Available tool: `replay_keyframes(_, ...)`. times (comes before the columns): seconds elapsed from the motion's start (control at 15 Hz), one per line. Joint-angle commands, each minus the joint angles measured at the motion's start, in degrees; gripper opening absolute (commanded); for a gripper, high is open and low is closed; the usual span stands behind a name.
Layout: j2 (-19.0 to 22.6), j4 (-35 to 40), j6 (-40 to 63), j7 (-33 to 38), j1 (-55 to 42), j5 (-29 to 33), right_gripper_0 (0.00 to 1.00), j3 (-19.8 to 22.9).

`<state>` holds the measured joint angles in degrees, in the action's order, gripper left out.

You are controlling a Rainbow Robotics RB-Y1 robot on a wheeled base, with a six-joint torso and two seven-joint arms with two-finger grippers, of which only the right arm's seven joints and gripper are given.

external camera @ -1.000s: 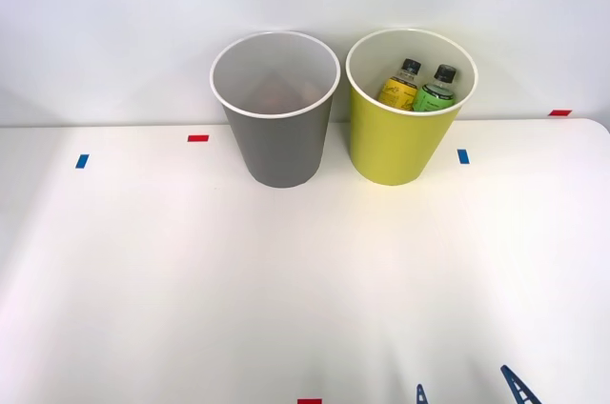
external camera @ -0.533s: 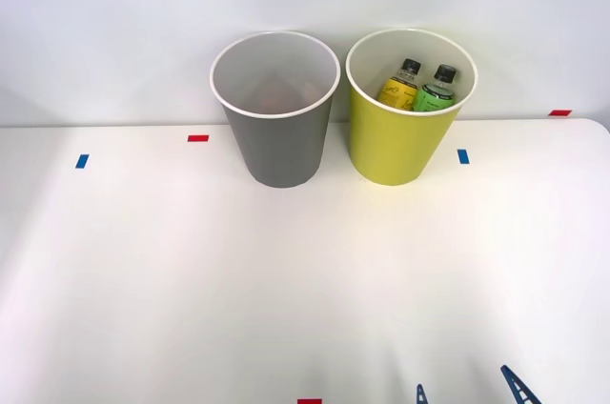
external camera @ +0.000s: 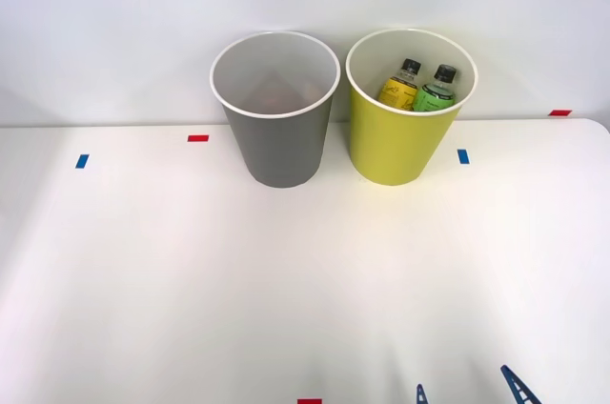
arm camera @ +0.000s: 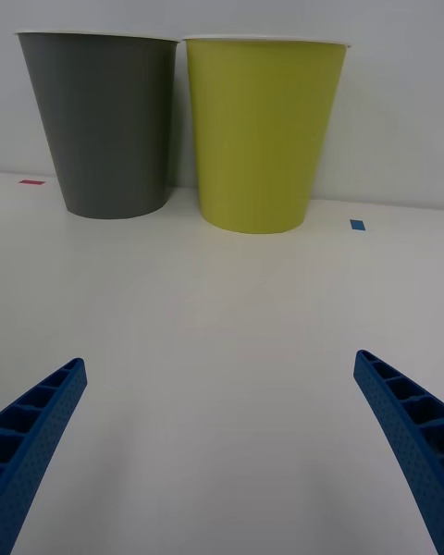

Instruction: Put cans in the gray bin, plastic bottles in the light green bin

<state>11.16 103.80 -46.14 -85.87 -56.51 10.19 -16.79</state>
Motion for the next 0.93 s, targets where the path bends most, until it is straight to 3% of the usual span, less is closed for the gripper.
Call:
replay_keyframes(0.07, 0.0, 0.0, 0.0, 0.0, 0.0, 0.0, 1.00, 0.0)
replay_keyframes(0.93, 0.0, 0.0, 0.0, 0.0, 0.0, 0.0, 1.00, 0.0)
